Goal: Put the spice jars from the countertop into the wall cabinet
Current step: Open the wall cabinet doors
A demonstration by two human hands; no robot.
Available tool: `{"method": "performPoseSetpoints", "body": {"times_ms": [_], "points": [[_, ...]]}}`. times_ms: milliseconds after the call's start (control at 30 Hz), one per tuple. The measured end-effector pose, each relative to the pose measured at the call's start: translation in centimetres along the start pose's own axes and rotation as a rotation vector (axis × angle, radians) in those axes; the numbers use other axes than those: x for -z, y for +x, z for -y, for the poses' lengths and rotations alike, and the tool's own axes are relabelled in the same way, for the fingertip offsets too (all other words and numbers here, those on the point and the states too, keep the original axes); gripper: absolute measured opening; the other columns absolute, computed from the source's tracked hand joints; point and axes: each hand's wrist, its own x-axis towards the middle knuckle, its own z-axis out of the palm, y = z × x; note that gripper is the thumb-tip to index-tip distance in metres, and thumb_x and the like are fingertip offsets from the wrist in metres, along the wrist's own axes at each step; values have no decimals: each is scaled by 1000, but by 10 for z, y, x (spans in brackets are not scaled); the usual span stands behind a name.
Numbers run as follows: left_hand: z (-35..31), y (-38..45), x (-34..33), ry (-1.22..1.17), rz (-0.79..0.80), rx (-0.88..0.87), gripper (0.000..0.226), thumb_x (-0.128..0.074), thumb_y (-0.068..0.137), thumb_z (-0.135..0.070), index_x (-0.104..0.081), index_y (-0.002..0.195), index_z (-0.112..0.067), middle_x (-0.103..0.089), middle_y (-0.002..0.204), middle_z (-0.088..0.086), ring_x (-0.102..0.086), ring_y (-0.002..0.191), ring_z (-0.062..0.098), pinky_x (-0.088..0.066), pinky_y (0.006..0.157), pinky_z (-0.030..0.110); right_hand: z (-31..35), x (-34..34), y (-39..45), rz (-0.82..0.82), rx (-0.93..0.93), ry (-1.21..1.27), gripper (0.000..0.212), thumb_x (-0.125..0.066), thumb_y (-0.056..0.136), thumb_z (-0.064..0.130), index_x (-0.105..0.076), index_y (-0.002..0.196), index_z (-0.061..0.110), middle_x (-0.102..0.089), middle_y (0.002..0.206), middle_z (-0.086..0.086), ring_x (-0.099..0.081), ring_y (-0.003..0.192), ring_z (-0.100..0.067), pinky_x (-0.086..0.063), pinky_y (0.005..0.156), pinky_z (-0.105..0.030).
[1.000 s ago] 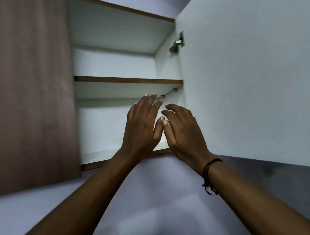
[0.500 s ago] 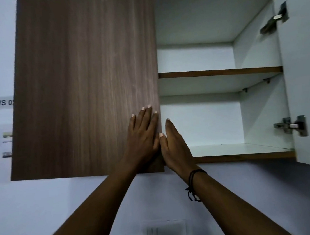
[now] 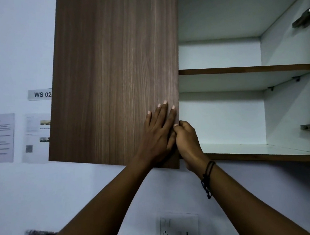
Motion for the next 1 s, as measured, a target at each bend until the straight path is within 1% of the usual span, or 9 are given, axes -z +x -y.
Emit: {"method": "performPoseSetpoints", "body": {"times_ms": [133, 233, 333, 433, 533, 600, 767, 867, 1000], "points": [[-12, -9, 32, -81, -61, 11, 66, -31, 99, -40, -9, 157, -15, -5, 167, 14, -1, 156, 28, 2, 125, 47, 20, 1, -40, -17, 102, -34, 9, -42, 99, 33, -50, 99, 38, -57, 85, 27, -56, 79, 7, -39, 64, -13], [-18, -21, 59, -105, -132, -3, 67, -34, 99, -37, -15, 157, -11, -6, 167, 15, -1, 156, 28, 2, 125, 49, 39, -2, -76, 6, 209, -38, 13, -41, 99, 35, -51, 102, 43, -62, 91, 24, -60, 84, 5, -45, 69, -17], [-22, -30, 95, -184, -172, -9, 68, -38, 97, -33, -19, 157, -7, -7, 167, 15, -3, 156, 29, -5, 123, 58, 59, -5, -109, 56, 309, -55, 23, -41, 99, 41, -57, 115, 35, -66, 104, 15, -63, 93, -3, -54, 78, -25], [-26, -41, 136, -277, -211, -6, 67, -39, 99, -36, -23, 155, -3, -11, 166, 18, -10, 155, 30, -13, 121, 61, 81, -8, -139, 80, 432, -86, 35, -37, 93, 52, -55, 117, 34, -65, 101, 16, -63, 90, -2, -53, 72, -14], [-25, -57, 184, -345, -267, 11, 65, -31, 103, -42, -26, 153, -1, -17, 165, 17, -16, 154, 28, -21, 124, 48, 103, -22, -167, 82, 588, -120, 34, -34, 92, 54, -53, 114, 37, -61, 94, 20, -60, 86, 3, -50, 67, -10], [-21, -69, 217, -372, -311, 46, 62, -36, 102, -37, -30, 152, 0, -24, 164, 16, -22, 153, 25, -25, 123, 39, 116, -37, -182, 75, 711, -117, 35, -32, 94, 52, -54, 113, 34, -58, 94, 19, -59, 85, 0, -50, 66, -16], [-8, -94, 290, -494, -414, 166, 54, -44, 95, -22, -40, 148, -16, -46, 154, 5, -45, 141, 26, -42, 112, 48, 135, -93, -202, 82, 920, -16, 22, -40, 97, 31, -55, 110, 21, -51, 93, 9, -54, 74, -7, -45, 58, -18], [2, -107, 325, -475, -444, 191, 52, -44, 95, -17, -43, 146, -9, -58, 143, -11, -58, 128, 9, -50, 97, 19, 139, -133, -211, 152, 950, 75, 29, -43, 96, 29, -50, 120, 14, -50, 111, 2, -57, 92, -12, -51, 69, -25], [26, -126, 370, -466, -480, 294, 46, -46, 94, -23, -55, 139, -22, -63, 138, -2, -61, 125, 16, -50, 96, 22, 150, -188, -230, 186, 954, 148, 42, -41, 96, 38, -40, 131, 15, -42, 139, -6, -47, 125, -19, -44, 97, -24]]}}
